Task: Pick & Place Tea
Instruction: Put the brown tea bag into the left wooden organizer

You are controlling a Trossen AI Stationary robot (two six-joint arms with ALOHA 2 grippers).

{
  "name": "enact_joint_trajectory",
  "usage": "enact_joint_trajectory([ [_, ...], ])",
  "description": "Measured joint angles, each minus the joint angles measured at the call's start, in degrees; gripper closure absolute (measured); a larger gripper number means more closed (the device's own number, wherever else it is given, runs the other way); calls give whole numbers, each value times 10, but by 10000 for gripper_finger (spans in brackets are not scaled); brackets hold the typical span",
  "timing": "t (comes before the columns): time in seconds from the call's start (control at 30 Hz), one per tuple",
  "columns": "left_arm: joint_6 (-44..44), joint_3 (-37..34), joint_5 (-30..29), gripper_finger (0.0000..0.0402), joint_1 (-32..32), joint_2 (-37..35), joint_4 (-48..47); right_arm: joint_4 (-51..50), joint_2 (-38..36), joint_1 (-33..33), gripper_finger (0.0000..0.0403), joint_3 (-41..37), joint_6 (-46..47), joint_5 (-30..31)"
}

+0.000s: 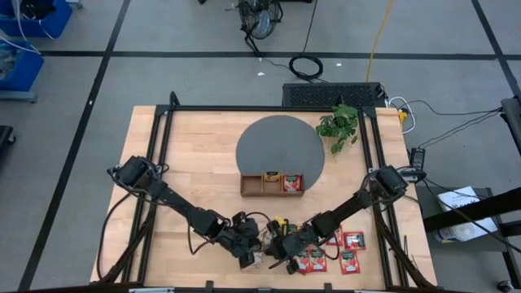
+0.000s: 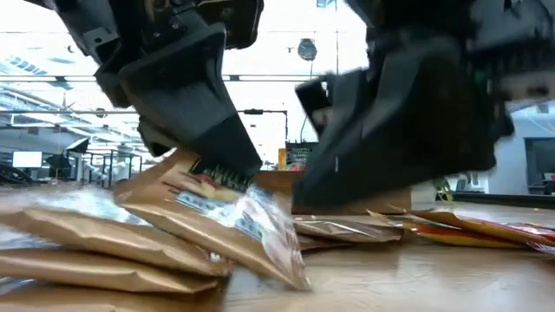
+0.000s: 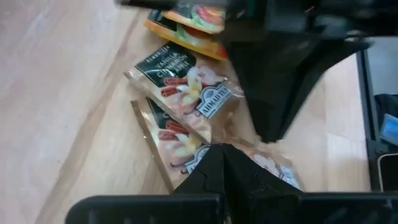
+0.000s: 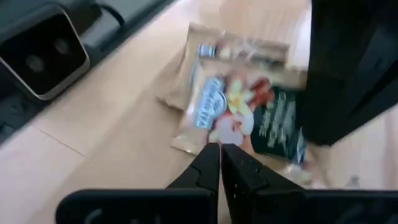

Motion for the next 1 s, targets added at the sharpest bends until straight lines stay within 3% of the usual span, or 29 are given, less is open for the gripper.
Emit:
enact_joint_trajectory([
  [0.17, 8, 11, -2, 400, -1, -1, -13, -67, -55, 7, 390, 0, -24, 32],
  [0.33, 34, 41, -7, 401, -2, -2, -35, -120, -110, 7, 340, 0, 1, 57],
  [0.53, 80, 94, -25, 401, -2, -2, -86, -141, -124, -20, 256, 0, 63, -16],
  [0.7, 101, 118, -37, 401, -2, -1, -106, -155, -124, -40, 204, 0, 95, -32],
  [1.0, 93, 119, -33, 401, 3, -1, -136, -179, -124, -49, 178, 0, 97, -33],
])
